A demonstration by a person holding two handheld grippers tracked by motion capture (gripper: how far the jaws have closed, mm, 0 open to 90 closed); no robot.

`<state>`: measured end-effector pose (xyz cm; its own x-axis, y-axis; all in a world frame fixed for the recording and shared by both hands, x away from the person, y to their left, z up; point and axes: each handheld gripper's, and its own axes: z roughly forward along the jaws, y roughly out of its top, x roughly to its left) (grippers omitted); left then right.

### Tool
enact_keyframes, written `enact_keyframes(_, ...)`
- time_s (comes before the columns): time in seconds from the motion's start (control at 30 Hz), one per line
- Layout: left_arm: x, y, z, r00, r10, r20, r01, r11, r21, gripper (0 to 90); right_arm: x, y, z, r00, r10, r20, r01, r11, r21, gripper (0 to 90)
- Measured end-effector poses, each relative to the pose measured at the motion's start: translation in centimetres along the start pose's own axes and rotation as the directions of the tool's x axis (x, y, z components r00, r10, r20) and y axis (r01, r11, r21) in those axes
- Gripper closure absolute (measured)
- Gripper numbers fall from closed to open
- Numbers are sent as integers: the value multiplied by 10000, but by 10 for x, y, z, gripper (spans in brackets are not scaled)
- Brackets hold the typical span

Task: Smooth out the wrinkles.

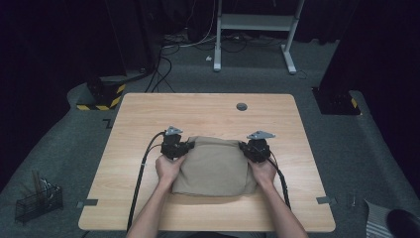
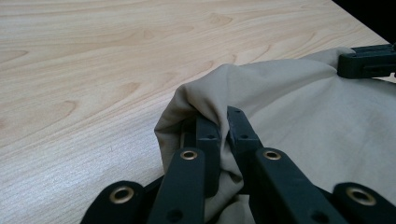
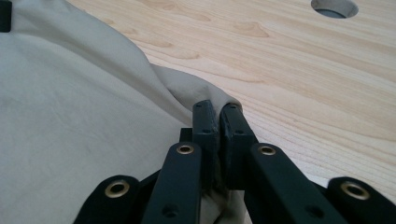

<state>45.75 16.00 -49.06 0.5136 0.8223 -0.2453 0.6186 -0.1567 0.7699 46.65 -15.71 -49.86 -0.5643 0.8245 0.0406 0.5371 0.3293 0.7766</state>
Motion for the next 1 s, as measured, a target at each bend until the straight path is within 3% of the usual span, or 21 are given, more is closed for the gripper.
enact_keyframes(0.2, 1, -2, 6, 9998, 80, -174, -79, 9999, 85, 855, -1, -3, 6, 10000, 23, 69, -24, 9999, 112, 854)
enact_keyframes(0.57, 11, -10, 18, 9986, -537, -12, 538, 9983, 225, 836, -4, -8, 15, 9996, 33, 292, -43, 9994, 352, 823)
enact_keyframes(0.67, 14, -9, 15, 9972, -743, -34, 743, 9970, 207, 761, -6, -8, 13, 9990, 256, 364, -268, 9991, 328, 742)
enact_keyframes(0.8, 14, -6, 4, 9973, -628, -377, 622, 9979, -159, 601, -9, -5, 2, 9984, 369, 420, -377, 9991, 183, 668)
enact_keyframes(1.0, 8, 3, -26, 9964, -245, -811, 140, 9918, -1267, 461, -14, 1, -27, 9972, 589, 462, -561, 9967, -589, 591)
